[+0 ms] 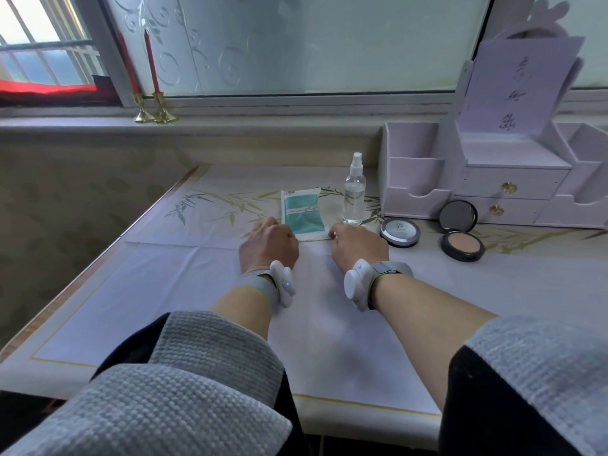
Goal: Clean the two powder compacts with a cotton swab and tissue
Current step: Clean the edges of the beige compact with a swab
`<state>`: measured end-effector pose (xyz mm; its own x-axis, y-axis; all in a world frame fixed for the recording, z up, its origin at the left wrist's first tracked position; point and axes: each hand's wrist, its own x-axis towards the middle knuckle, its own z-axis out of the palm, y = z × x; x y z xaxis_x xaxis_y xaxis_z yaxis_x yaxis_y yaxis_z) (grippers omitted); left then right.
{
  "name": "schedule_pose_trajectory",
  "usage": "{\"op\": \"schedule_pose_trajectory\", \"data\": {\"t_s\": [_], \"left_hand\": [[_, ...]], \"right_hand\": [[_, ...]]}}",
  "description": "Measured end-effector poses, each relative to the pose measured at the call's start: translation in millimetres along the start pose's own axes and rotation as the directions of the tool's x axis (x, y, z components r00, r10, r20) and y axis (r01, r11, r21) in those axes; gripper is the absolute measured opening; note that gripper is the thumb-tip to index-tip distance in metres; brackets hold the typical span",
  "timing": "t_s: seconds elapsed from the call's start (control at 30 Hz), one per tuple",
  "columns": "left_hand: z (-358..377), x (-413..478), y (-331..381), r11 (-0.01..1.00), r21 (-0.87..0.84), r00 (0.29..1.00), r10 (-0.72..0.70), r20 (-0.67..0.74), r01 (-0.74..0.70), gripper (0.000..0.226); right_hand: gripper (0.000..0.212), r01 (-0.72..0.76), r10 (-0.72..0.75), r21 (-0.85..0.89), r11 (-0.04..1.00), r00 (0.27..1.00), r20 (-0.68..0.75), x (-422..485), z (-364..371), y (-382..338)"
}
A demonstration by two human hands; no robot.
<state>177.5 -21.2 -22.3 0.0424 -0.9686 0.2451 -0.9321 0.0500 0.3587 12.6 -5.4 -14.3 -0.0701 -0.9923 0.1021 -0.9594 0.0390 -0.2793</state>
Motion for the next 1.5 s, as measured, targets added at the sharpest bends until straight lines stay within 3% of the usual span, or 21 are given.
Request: {"op": "schedule_pose_trajectory", "data": {"t_s": [0.33,0.4,0.43,0.5,0.6,0.73,0.83,0.9,1.07,1.2,1.33,1.5], "left_hand": [[-9,0,-3,0.992,0.128,0.997,-0.019,0.08,0.008,0.032],[-13,4,3,0.989,0.144,0.994,0.006,0.11,-0.022,0.033],[-14,3,4,0.994,0.105,0.995,0.025,0.097,-0.036,0.033],[-12,1,8,0.995,-0.066,0.997,0.074,0.009,-0.073,0.029],[-9,1,24,0.945,-0.294,0.99,0.13,-0.056,-0.14,0.02],[-14,14,55,0.904,-0.41,0.991,0.092,-0.093,-0.122,0.016],[-12,28,76,0.87,-0.486,0.995,0.044,-0.092,-0.084,0.024],[-10,36,90,0.857,-0.509,0.996,0.039,-0.084,-0.077,0.035],[0,49,125,0.835,-0.549,0.997,-0.007,-0.077,-0.037,0.049],[12,58,137,0.853,-0.523,0.999,-0.025,-0.021,0.011,0.044],[25,63,138,0.85,-0.525,0.999,-0.029,0.014,0.032,0.035],[24,56,133,0.836,-0.547,0.999,-0.045,0.012,0.045,0.038]], "right_hand": [[0.032,0.018,-0.016,-0.023,1.0,0.998,0.065,0,-3,-1],[0.025,-0.002,-0.002,0.067,0.998,0.999,0.051,1,-2,-1],[0.033,-0.021,0.014,0.163,0.986,0.999,0.041,1,-2,-2],[0.048,-0.085,0.074,0.422,0.902,0.996,0.044,2,-5,-4],[0.058,-0.174,0.169,0.708,0.684,0.982,0.078,3,-14,-5],[0.068,-0.174,0.213,0.865,0.471,0.974,0.08,-3,-23,4],[0.069,-0.182,0.215,0.892,0.413,0.972,0.099,-8,-30,19],[0.065,-0.191,0.23,0.88,0.435,0.969,0.096,-6,-33,29],[0.061,-0.158,0.251,0.739,0.654,0.968,-0.016,4,-38,54],[0.066,-0.173,0.258,0.718,0.674,0.966,-0.01,8,-41,63],[0.057,-0.198,0.289,0.748,0.633,0.957,0.008,9,-42,75],[0.07,-0.194,0.243,0.66,0.726,0.97,0.018,2,-45,90]]}}
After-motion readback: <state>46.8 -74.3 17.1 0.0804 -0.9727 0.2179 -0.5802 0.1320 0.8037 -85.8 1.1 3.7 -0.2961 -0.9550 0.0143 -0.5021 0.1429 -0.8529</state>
